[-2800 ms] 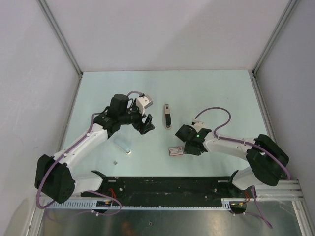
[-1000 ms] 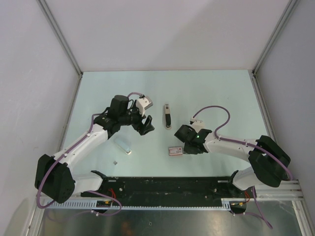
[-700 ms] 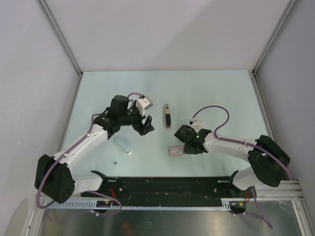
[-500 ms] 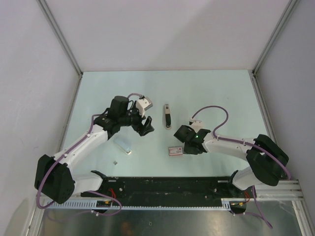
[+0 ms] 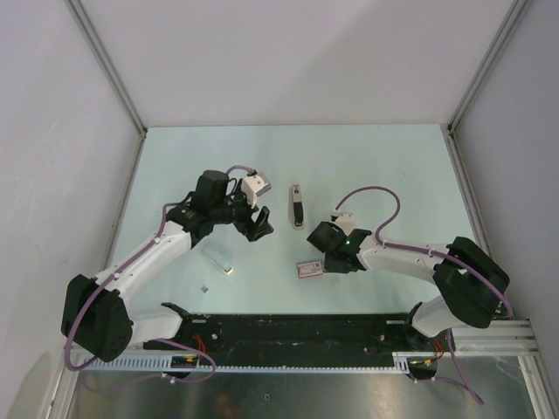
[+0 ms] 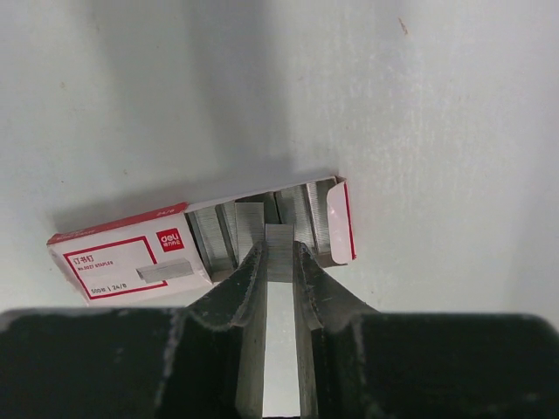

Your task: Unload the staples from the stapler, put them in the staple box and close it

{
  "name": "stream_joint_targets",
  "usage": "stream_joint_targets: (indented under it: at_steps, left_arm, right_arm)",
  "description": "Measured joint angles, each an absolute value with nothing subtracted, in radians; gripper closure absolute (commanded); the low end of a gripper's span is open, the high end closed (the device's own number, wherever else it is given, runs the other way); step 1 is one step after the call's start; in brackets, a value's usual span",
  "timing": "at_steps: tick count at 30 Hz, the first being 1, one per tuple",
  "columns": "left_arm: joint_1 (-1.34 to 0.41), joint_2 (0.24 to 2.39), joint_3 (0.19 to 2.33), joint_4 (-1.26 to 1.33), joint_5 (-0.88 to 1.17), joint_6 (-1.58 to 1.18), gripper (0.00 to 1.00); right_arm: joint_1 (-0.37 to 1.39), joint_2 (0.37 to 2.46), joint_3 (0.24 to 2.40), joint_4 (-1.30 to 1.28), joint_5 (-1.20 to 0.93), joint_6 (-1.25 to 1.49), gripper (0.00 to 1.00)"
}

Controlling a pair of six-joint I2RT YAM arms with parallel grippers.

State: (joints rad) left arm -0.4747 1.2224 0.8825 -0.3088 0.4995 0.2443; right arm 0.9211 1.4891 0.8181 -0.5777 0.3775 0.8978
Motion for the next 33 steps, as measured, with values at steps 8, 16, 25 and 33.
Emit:
stream_joint_targets:
  at_steps: [8, 16, 25, 33]
  left_arm:
    - [-0.475, 1.222, 0.883, -0.309, 0.5, 0.245, 0.17]
    - [-0.496, 1.277, 0.883, -0.298, 0.5, 0.268, 0.16]
    - [-0.559, 1.501, 0.896, -0.303, 0.506, 0.347, 0.18]
    - [-0.56, 1.511, 0.921, -0.306, 0.532, 0.413, 0.18]
  right_arm:
    - [0.921, 1.496, 0.82, -0.55, 0.367, 0.87, 0.91]
    - [0.922, 1.496, 0.82, -0.536, 0.355, 0.839, 0.91]
    - [0.922, 1.496, 0.82, -0.483, 0.323, 0.745, 0.92]
    - [0.914, 1.501, 0.82, -0.457, 0.313, 0.673, 0.92]
